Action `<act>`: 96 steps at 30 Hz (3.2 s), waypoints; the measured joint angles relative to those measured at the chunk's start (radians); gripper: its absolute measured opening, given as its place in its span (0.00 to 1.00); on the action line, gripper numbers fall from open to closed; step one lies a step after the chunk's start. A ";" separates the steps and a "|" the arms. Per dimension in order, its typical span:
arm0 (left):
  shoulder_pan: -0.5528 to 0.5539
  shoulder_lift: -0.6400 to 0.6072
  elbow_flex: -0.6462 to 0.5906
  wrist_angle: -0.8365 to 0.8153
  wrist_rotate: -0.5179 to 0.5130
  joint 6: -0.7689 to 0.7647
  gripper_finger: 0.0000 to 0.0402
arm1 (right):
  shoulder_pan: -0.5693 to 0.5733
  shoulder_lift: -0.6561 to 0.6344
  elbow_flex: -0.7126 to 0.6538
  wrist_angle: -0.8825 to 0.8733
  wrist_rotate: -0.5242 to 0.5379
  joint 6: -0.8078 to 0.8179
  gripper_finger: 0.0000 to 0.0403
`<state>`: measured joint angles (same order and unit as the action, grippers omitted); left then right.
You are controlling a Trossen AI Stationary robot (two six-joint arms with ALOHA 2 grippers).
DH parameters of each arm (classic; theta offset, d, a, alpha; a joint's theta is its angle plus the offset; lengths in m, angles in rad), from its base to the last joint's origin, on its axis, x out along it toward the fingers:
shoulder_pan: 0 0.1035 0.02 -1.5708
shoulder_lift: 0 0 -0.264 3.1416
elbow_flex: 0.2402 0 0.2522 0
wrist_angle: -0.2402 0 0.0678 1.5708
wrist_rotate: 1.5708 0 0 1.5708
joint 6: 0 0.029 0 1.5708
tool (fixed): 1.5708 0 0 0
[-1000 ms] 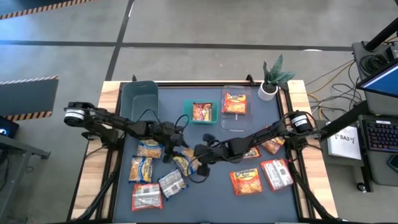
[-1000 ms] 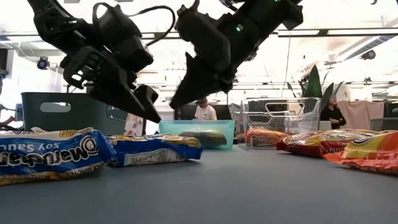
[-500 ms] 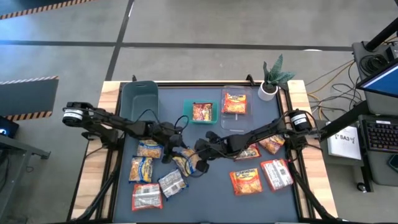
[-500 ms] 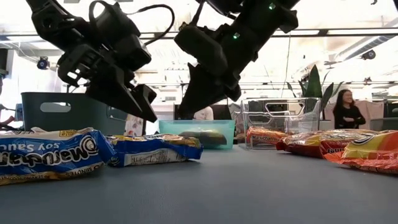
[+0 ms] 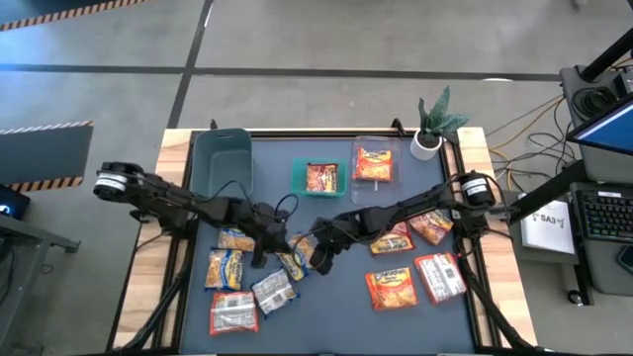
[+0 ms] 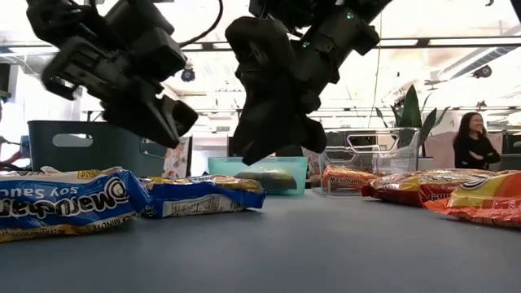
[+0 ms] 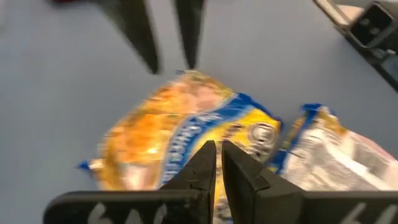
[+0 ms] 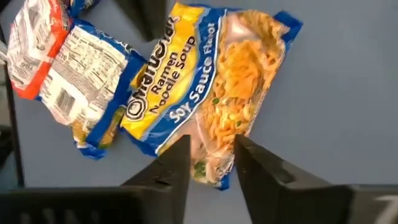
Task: Sort Maruchan noodles
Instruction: Put the blue noodle pack into the dark blue bin
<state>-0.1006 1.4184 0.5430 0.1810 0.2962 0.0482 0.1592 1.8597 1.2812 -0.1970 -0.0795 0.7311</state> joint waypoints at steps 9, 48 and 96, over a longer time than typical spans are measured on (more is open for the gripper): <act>-0.063 0.027 -0.010 0.010 -0.063 -0.034 0.00 | 0.062 0.000 -0.012 -0.002 0.061 0.191 0.57; -0.063 0.036 -0.273 0.334 -0.168 -0.241 0.00 | 0.109 0.053 -0.274 0.549 0.310 0.386 0.85; -0.061 0.012 -0.279 0.546 -0.248 -0.192 0.02 | 0.068 0.108 -0.272 0.699 0.264 0.181 0.09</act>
<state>-0.1612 1.4303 0.2645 0.7273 0.0480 -0.1436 0.2268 1.9676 1.0088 0.5024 0.1843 0.9120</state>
